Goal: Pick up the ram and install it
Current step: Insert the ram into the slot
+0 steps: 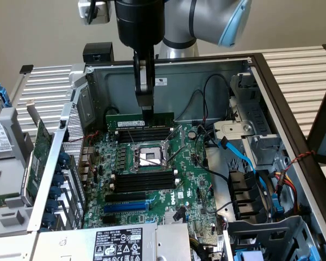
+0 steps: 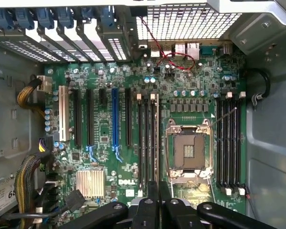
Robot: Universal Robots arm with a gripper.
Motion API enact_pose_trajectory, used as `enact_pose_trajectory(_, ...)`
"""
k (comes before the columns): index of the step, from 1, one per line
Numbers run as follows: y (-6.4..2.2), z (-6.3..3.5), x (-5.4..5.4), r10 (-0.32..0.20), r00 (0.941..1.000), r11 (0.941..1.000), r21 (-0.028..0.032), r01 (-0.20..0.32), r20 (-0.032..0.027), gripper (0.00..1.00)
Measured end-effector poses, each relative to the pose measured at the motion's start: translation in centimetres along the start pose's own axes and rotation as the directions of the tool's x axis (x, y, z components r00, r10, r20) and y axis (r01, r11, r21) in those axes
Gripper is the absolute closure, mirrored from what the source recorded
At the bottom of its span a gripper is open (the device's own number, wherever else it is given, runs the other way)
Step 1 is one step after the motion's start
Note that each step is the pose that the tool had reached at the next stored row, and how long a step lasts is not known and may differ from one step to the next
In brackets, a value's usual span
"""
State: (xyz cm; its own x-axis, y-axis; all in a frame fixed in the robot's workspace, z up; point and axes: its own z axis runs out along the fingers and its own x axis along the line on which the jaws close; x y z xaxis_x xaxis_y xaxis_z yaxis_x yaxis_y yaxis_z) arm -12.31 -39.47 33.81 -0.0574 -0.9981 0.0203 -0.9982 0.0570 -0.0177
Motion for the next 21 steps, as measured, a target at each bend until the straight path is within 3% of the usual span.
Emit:
enact_pose_trajectory(8,0.01,1.02,0.1,0.003,1.0000,1.0000,0.0000,-0.003,0.0054,0.88)
enact_pose_trajectory(13,-0.01,1.76,0.7,0.004,0.9999,1.0000,-0.0003,-0.004,0.0114,0.88)
enact_pose_trajectory(21,0.00,3.00,0.8,0.009,0.9999,1.0000,-0.0004,-0.009,0.0134,0.88)
